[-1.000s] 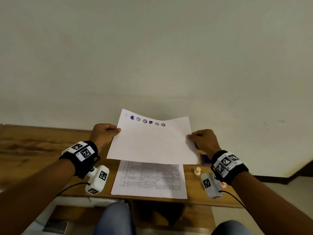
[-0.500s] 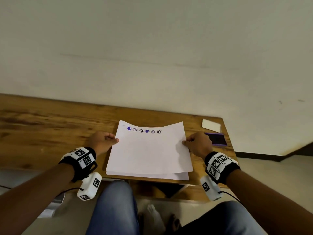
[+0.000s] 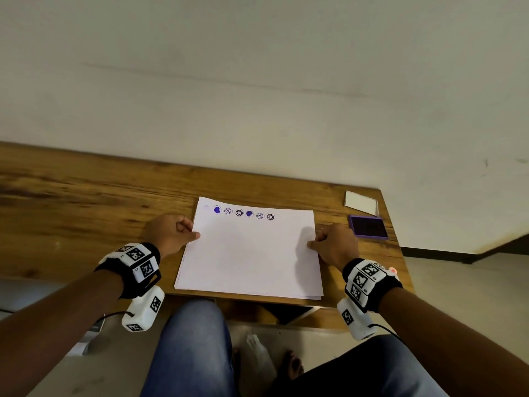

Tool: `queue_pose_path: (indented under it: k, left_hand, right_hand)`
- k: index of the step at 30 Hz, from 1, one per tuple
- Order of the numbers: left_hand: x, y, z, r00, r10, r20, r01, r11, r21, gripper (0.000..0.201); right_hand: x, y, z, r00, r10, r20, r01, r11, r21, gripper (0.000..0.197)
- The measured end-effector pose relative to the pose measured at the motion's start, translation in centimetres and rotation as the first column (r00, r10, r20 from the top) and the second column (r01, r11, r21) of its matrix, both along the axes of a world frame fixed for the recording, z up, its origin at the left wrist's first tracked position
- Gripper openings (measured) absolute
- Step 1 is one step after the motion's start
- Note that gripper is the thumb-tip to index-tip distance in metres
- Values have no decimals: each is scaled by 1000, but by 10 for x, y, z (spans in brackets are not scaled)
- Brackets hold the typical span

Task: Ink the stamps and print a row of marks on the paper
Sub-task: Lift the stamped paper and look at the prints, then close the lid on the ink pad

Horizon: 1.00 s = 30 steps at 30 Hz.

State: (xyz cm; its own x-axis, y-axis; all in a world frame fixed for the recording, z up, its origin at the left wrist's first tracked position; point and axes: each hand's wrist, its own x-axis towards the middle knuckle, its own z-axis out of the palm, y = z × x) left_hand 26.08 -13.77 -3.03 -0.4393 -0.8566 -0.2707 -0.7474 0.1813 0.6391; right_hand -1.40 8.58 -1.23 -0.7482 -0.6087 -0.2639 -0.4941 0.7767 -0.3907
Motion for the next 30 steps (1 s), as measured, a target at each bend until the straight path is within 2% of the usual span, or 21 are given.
queue_pose_path:
  k: [12, 16, 19, 23, 26, 30]
  left_hand:
    - [-2, -7, -3, 999, 11, 30, -11, 1000, 7, 29]
    - [-2, -9, -2, 999, -1, 40, 0, 1000, 24, 28]
    - [-2, -12, 7, 999, -13, 38, 12, 1000, 19, 27]
    - [-8, -15, 25, 1000, -10, -7, 10, 998, -60, 20]
    - [-27, -12, 36, 995, -92, -33, 89, 993, -78, 17]
    - [-78, 8, 39, 950, -312, -12, 309, 943, -124, 25]
  right_hand:
    - [-1, -4, -6, 993, 21, -113, -15, 998, 60, 28]
    - [-1, -7, 1, 997, 10, -80, -8, 1000, 28, 28]
    - [-6, -6, 19, 997, -17, -77, 13, 999, -51, 30]
    - [-34, 5, 61, 991, -21, -131, 0, 987, -160, 24]
    - [-72, 18, 87, 984, 6, -179, -37, 985, -171, 16]
    - [-134, 37, 101, 987, 91, -134, -105, 989, -102, 16]
